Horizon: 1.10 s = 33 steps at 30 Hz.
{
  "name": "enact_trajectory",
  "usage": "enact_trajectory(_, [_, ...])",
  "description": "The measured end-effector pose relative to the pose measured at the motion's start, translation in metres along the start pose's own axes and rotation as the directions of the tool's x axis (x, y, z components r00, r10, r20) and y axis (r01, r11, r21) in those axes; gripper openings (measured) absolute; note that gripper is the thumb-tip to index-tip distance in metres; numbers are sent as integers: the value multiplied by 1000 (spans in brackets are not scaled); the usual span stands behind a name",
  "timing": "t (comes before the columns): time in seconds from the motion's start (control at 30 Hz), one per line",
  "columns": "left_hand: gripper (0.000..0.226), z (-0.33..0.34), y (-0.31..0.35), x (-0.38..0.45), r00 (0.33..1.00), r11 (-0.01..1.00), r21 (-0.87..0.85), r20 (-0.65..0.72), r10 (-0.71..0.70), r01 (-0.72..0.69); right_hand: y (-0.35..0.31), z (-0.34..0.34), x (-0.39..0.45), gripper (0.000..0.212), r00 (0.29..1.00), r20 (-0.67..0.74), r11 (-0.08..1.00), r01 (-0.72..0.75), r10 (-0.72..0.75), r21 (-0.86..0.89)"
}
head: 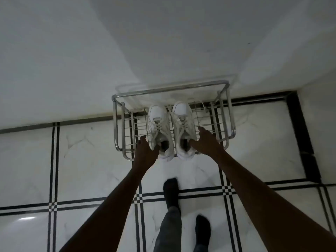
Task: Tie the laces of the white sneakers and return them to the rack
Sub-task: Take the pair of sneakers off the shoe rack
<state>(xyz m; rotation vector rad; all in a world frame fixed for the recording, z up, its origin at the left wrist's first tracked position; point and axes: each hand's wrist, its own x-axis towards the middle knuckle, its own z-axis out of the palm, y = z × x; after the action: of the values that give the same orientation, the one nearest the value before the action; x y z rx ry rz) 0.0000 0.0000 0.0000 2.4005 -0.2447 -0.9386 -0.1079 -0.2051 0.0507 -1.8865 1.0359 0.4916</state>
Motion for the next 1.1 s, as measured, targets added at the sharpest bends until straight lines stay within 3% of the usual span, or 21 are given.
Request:
enact_trajectory(0.17, [53,17,-8,28,998,982,-183,27,-52,56,29,29,54,65,1000,-2,1000,-17,17,19])
enact_trajectory(0.37, [50,23,-15,30,1000,974,-224,-26,-14,8,47,45,77,55,991,-54,992,121,-120,26])
enact_trajectory(0.63, [35,43,-43,-54,949,970,-140,-273,157,-200,82,71,9,48,929,-218,954,298,-300,-42])
enact_trajectory(0.83, [25,100,-94,-145,893,953,-158,-415,171,-256,141,110,-75,41,882,-278,918,396,-382,-4])
enact_trajectory(1.0, [18,156,-161,-183,916,968,-156,-381,124,-195,212,168,-100,27,906,-258,940,340,-334,-26])
enact_trajectory(1.1, [19,192,-203,-191,932,975,-174,-356,71,-140,255,208,-96,40,925,-217,948,318,-313,-15])
